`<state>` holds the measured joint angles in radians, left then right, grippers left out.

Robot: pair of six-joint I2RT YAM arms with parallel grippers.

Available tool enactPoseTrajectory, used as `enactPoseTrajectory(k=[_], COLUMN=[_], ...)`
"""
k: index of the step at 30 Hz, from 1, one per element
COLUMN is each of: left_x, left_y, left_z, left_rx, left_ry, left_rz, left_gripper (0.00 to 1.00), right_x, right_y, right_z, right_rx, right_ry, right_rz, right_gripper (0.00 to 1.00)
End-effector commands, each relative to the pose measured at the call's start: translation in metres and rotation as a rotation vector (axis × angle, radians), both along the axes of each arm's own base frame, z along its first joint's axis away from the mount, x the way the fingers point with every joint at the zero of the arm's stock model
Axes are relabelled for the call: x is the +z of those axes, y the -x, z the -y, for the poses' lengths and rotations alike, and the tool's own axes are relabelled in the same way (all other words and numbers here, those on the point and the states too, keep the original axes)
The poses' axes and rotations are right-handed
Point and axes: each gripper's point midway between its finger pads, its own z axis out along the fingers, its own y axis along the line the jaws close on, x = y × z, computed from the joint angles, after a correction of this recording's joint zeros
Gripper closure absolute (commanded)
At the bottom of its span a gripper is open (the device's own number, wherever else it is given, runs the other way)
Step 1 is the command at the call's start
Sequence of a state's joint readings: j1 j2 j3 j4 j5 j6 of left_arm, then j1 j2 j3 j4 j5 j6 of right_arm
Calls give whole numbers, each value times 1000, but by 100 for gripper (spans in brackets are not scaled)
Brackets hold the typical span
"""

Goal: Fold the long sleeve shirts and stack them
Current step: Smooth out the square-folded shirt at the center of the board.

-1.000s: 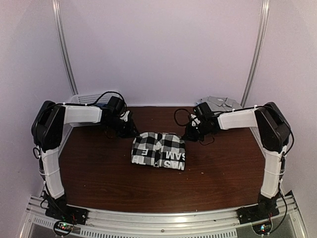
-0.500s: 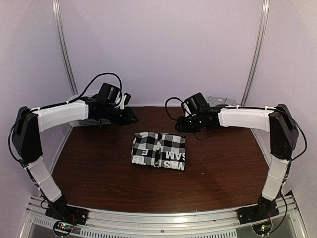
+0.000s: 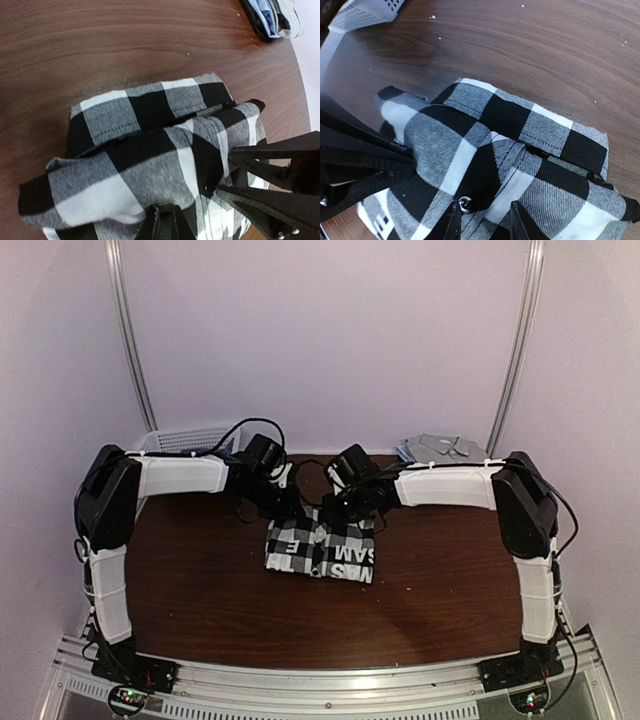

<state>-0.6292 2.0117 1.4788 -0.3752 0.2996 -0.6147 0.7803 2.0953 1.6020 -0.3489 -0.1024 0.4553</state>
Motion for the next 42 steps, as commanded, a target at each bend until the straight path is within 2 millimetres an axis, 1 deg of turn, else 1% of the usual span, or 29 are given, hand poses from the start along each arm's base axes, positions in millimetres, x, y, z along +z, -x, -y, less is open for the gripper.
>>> enactPoseTrajectory(k=[1, 3, 4, 7, 9, 11, 13, 15, 19, 21, 23, 26, 31, 37, 39, 42], left_x=[0, -12, -22, -42, -51, -56, -56, -51, -29, -19, -13, -15, -25, -41, -49, -52], left_y=[-36, -46, -50, -58, -60, -61, -63, -68, -78, -82, -83, -83, -82, -88, -89, -92], left_z=[2, 0, 0, -6, -9, -12, -16, -19, -22, -23, -24, -27, -32, -43, -47, -50], left_rx=[21, 29, 29, 41, 46, 49, 56, 64, 74, 79, 79, 76, 83, 100, 103, 101], left_ry=[10, 0, -9, -38, -50, -62, -74, -86, -102, -113, -121, -134, -154, -186, -199, -208], left_rz=[38, 22, 9, -19, -29, -33, -31, -16, 33, 57, 68, 68, 54, 43, 33, 35], left_gripper=[90, 90, 90, 90, 91, 90, 90, 89, 85, 84, 84, 84, 84, 84, 84, 84], right_x=[-21, -36, -45, -65, -68, -62, -53, -38, -11, -6, -9, -20, -43, -69, -71, -66], right_y=[-20, -30, -34, -42, -45, -46, -47, -48, -53, -57, -60, -61, -61, -63, -65, -66], right_z=[7, 13, 16, 22, 23, 23, 23, 23, 31, 39, 47, 58, 67, 79, 83, 83], right_rx=[-6, -19, -24, -29, -26, -26, -23, -21, -42, -56, -70, -79, -83, -106, -111, -106], right_ry=[22, 27, 32, 43, 39, 34, 26, 18, 6, 2, 2, 2, -4, -4, -2, -1], right_rz=[-33, -58, -73, -119, -131, -122, -112, -94, -45, -37, -43, -69, -115, -167, -172, -165], right_gripper=[65, 65, 65, 66, 66, 65, 64, 63, 63, 63, 64, 67, 69, 70, 70, 70])
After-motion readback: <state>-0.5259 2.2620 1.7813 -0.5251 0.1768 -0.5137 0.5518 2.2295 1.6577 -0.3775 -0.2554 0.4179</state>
